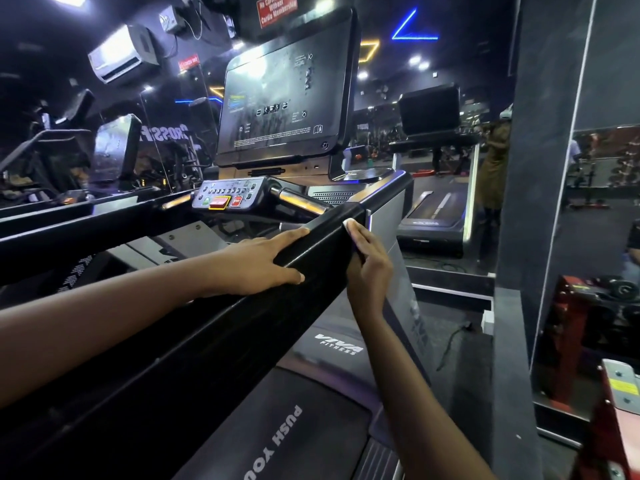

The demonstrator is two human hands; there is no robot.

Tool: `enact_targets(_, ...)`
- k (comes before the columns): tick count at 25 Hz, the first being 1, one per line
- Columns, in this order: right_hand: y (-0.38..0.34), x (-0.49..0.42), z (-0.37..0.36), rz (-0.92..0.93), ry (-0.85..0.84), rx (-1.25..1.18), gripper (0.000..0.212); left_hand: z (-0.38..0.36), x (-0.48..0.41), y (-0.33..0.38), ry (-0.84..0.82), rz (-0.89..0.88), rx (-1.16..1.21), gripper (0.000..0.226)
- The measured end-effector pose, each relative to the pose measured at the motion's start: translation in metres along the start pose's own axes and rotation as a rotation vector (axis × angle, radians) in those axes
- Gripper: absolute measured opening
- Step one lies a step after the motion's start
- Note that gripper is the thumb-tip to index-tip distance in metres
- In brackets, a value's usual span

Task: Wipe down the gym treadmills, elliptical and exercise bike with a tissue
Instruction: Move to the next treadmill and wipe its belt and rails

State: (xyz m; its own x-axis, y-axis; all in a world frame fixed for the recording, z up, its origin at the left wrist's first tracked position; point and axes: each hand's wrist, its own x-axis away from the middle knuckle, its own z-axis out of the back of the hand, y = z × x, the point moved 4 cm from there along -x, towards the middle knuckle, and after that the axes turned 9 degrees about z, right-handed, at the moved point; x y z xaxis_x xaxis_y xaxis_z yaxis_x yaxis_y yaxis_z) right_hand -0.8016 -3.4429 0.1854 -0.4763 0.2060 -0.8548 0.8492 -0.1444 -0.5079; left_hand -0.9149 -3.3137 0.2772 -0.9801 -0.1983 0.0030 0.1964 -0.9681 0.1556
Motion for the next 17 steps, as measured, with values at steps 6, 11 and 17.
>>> enact_targets(6,-0.049,0.086,-0.006,0.105,0.076,-0.078,0.041,0.0,-0.002,0.0,0.003,-0.012,0.015,0.073)
enact_targets(11,-0.058,0.099,0.009,0.141,0.026,-0.082,0.037,0.002,0.013,-0.009,-0.099,-0.046,-0.022,0.076)
enact_targets(17,-0.013,0.062,0.002,-0.175,0.113,-0.081,0.04,0.002,0.063,-0.042,-0.1,-0.051,-0.102,0.081)
